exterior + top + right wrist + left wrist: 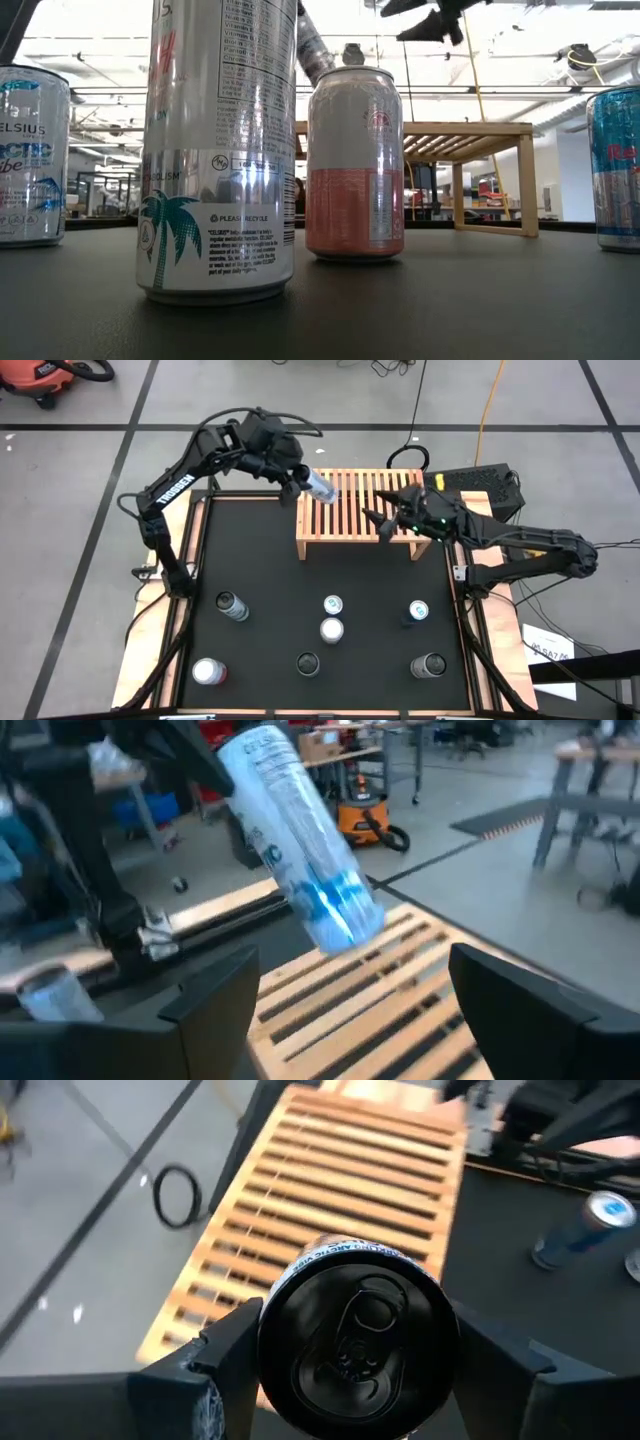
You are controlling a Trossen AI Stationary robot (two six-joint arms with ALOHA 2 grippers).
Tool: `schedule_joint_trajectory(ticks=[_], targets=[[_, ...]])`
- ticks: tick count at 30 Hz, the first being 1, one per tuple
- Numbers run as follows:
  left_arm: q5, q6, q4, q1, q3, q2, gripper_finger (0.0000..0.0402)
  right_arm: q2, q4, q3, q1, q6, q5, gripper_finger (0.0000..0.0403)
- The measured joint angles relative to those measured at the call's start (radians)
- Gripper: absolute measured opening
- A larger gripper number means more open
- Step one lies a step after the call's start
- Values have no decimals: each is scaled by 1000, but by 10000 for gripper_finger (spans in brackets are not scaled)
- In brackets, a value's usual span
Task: Place canned beverage on shelf
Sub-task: Put the blue soda can on the shelf
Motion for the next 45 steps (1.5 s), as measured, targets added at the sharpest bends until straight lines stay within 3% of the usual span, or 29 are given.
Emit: schedule_joint_trajectory(ticks=[6, 14, 28, 45], targets=[[20, 106, 13, -64, 0, 2, 244, 166, -106, 205, -13, -203, -43, 327], [19, 116, 13, -87, 0, 2, 244, 319, -278, 390, -13, -286, -122, 330], [18, 90, 9, -111, 0, 1, 244, 405, -286, 401, -26, -227, -119, 328], [16, 90, 36, -126, 0, 0, 244, 416, -285, 401, -26, -145, -129, 269]])
